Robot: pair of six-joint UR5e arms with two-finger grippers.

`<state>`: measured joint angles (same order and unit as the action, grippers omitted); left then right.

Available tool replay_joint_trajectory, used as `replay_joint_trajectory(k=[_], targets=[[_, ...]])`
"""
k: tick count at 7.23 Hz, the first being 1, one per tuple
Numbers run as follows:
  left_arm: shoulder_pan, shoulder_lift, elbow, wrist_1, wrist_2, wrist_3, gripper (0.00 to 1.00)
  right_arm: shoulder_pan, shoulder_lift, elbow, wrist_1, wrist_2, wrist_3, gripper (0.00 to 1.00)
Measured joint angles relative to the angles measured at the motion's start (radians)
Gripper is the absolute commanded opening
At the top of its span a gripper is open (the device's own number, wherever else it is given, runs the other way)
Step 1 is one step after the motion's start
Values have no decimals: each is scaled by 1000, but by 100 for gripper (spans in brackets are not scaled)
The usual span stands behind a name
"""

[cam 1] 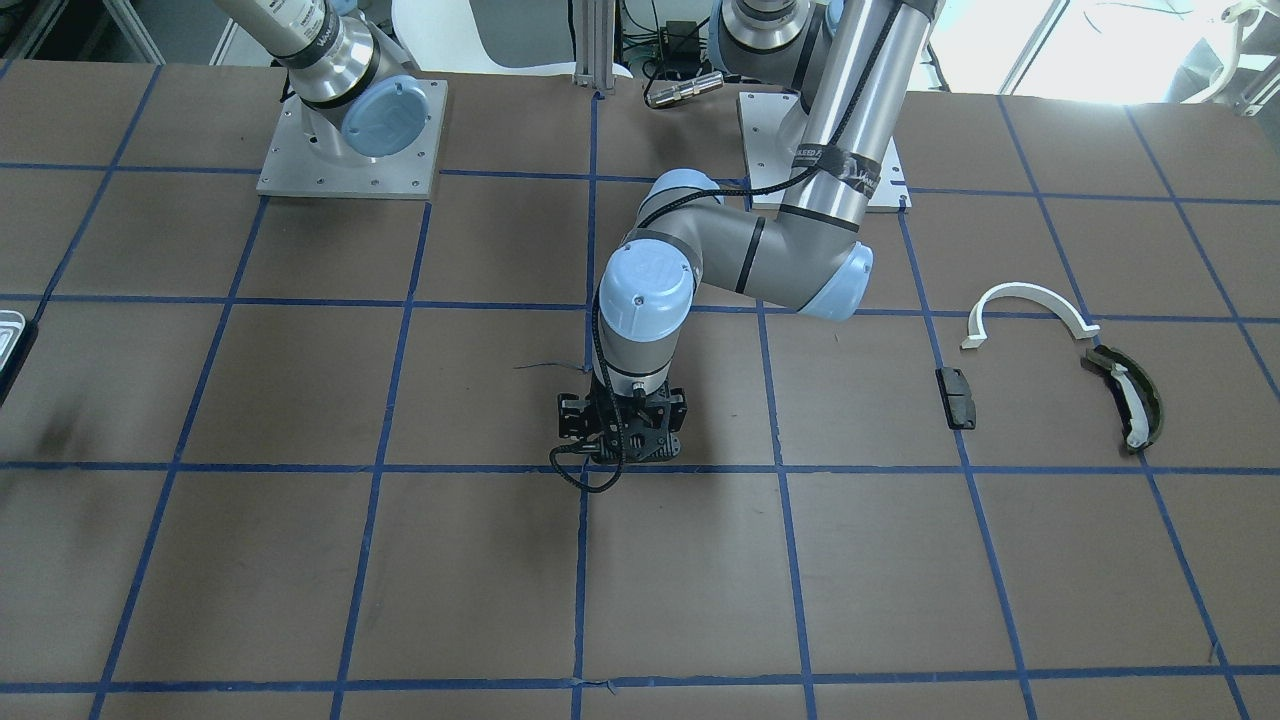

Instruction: Place bearing gear from tray to pile

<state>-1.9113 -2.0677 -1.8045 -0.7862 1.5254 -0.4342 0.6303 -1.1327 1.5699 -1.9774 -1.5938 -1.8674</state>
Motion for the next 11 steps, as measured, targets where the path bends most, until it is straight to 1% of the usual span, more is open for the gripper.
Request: replay_joint_trajectory(k=[1,2,3,4,5,6,7,8,9,10,11], targets=[[0,-5,0,0,-1,-1,65,-21,63,-27,-27,13,-59,85],[0,-13,2,-1,-2,0,50,-36,114,-43,-53,19,-84,83],[-2,-17,7,-1,-2,3,31,-44,144,-47,-68,22,-92,82],[-3,-18,10,-2,0,11,18,-47,158,-45,-81,26,-97,78],[-5,-15,11,-4,3,16,5,-50,168,-43,-96,32,-102,72],[-6,-8,9,-7,6,19,1,-55,180,-41,-106,36,-106,65],[-7,-6,6,-10,9,23,1,-61,191,-40,-113,39,-108,50],[-4,0,10,-11,10,27,7,-66,197,-40,-115,40,-109,24],[15,19,23,-27,9,51,7,-69,198,-40,-115,38,-107,1],[59,46,47,-86,12,111,1,-71,197,-41,-114,35,-101,0],[128,78,70,-170,28,195,0,-71,195,-42,-111,33,-97,0]])
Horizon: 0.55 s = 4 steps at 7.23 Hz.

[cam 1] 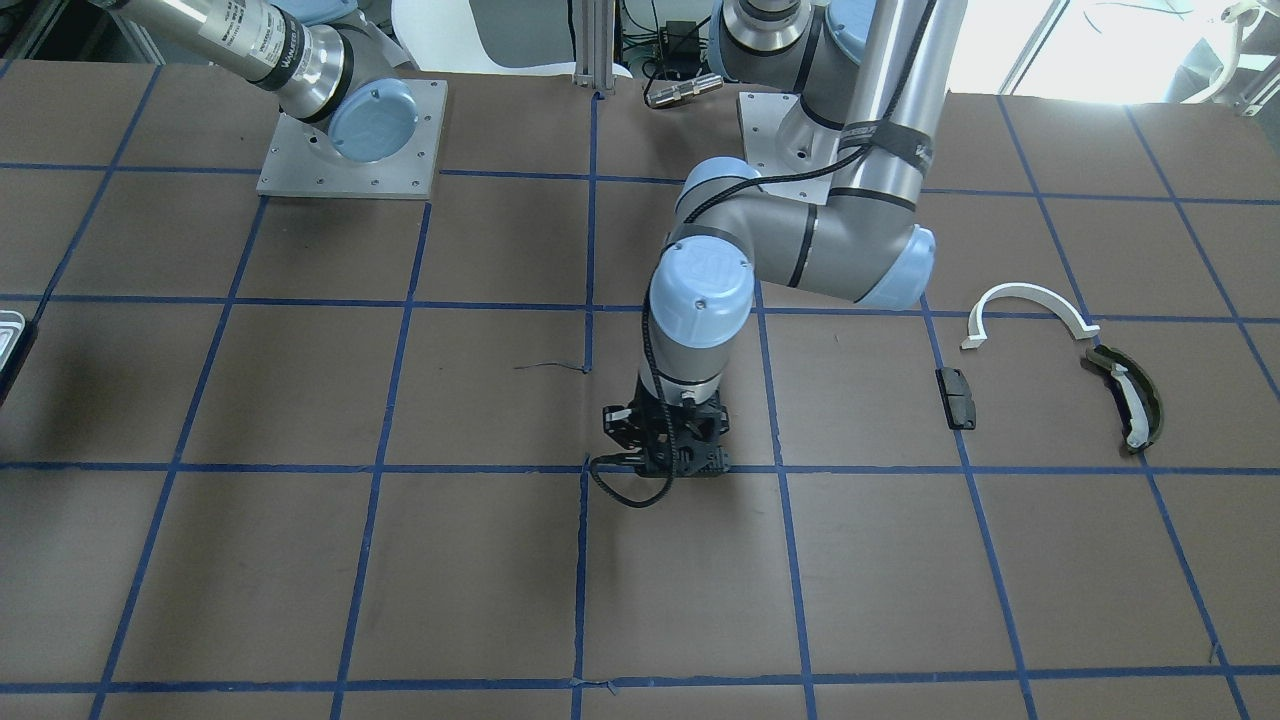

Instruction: Place bearing gear from tray to pile

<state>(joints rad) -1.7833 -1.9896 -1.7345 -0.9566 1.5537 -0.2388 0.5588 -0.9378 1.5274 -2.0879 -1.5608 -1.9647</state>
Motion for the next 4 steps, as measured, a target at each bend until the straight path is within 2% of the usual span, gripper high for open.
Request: replay_joint_trajectory(k=[2,3,4], targets=[[187,58,6,-77,37,201,0,0,-9,-4,21,-3,26,0],[292,79,-11,-87,50,336,0,4,-42,-6,75,-2,88,0],[409,90,-34,-84,60,479,0,22,-113,-4,186,10,200,0]])
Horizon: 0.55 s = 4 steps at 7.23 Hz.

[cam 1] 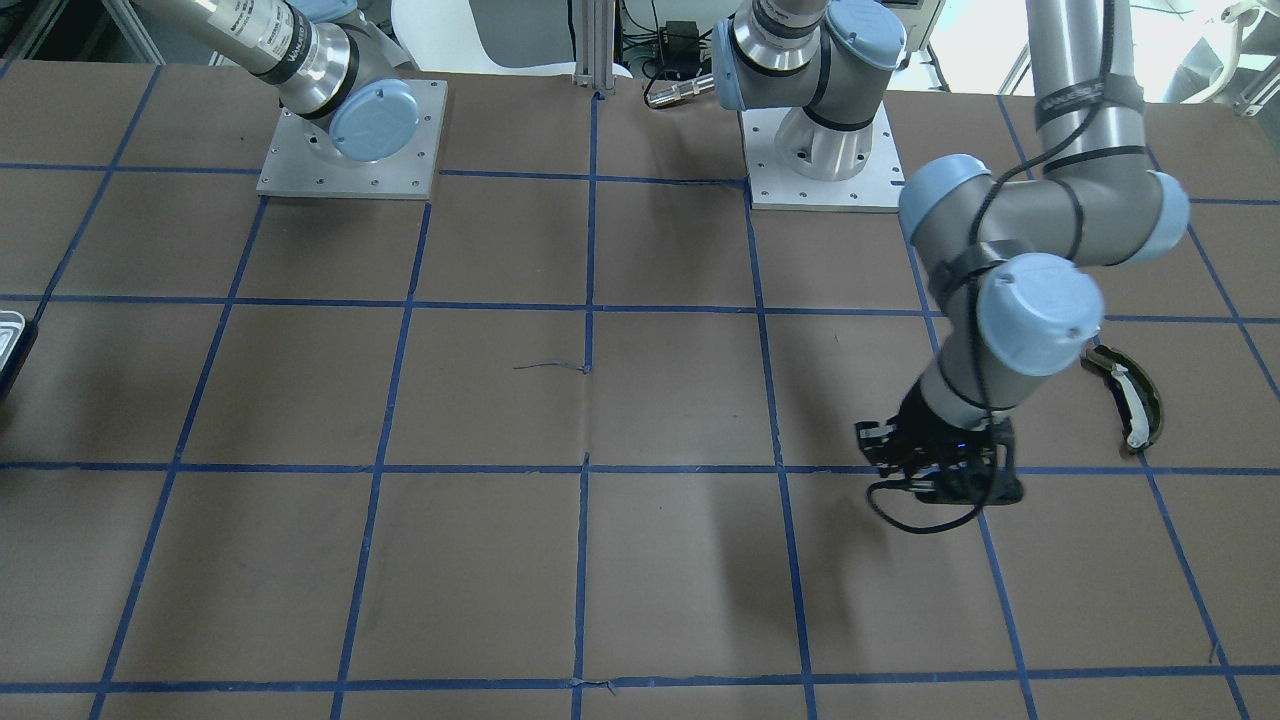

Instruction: Place bearing gear from tray to pile

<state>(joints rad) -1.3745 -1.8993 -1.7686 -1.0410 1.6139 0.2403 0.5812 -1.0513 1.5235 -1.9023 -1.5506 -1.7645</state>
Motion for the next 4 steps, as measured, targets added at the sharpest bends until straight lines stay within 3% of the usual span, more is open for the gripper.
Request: replay_joint_trajectory(k=[2,4], targets=[[224,-19,-22,25,-1,284,0,102,-176,8,223,38,282,0],[362,-37,-55,46,-5,436,0,285,-295,38,314,102,635,0]])
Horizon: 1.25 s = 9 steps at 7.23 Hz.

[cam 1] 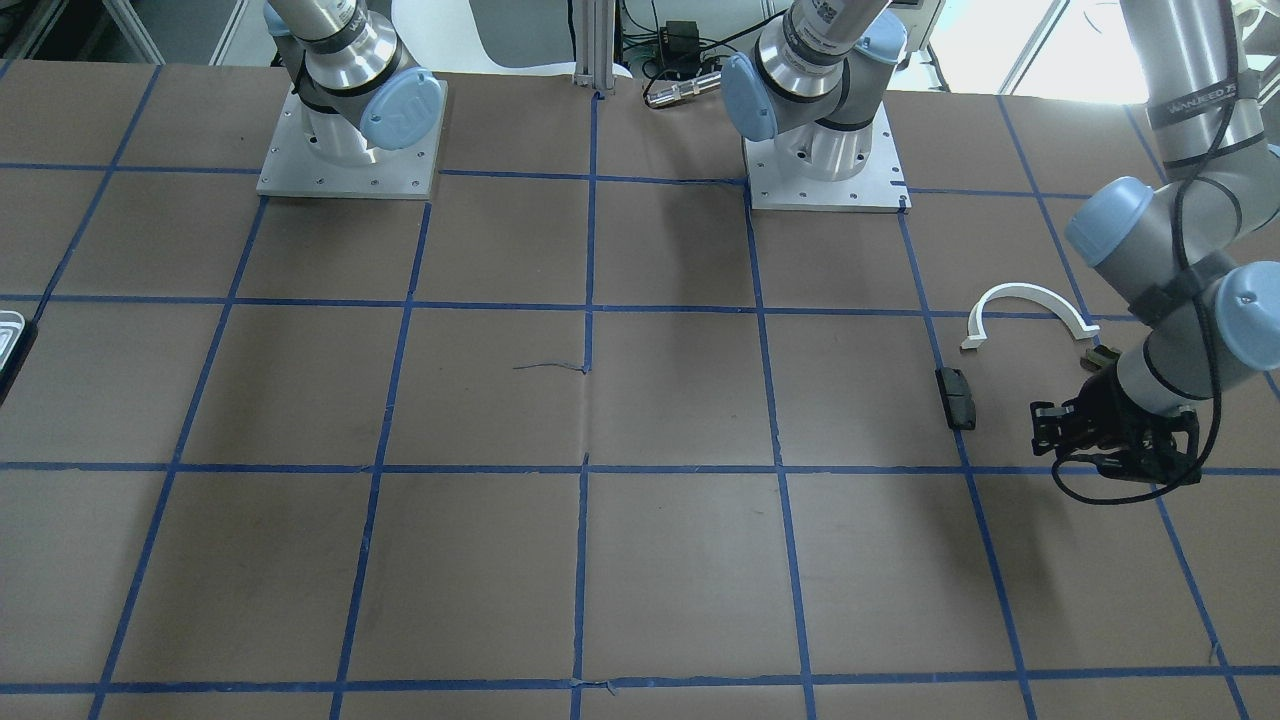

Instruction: Place bearing gear from tray to pile

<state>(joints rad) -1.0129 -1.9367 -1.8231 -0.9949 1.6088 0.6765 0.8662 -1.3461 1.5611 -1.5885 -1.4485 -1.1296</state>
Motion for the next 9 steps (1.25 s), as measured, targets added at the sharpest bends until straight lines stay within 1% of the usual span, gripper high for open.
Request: replay_joint_trajectory(k=[1,2,3,4,5,6,7,8,9], targets=[[38,-6,-16,3,0,30,0,120,-34,17,7,15,194,0],[58,-16,-26,3,-1,43,26,254,-48,30,-5,21,388,0],[67,-26,-30,4,-6,48,61,393,-50,44,-46,23,578,0],[71,-30,-28,4,-15,46,73,545,-50,65,-133,19,779,0],[67,-21,-20,2,-32,41,81,686,-42,82,-219,11,962,0],[58,-3,-5,-5,-55,36,84,805,-23,105,-274,6,1104,0],[40,16,18,-17,-77,27,88,903,5,161,-365,4,1216,0],[-11,36,50,-39,-99,4,88,979,33,242,-523,4,1314,0],[-97,56,100,-97,-106,-60,88,1035,65,313,-678,3,1388,0]])
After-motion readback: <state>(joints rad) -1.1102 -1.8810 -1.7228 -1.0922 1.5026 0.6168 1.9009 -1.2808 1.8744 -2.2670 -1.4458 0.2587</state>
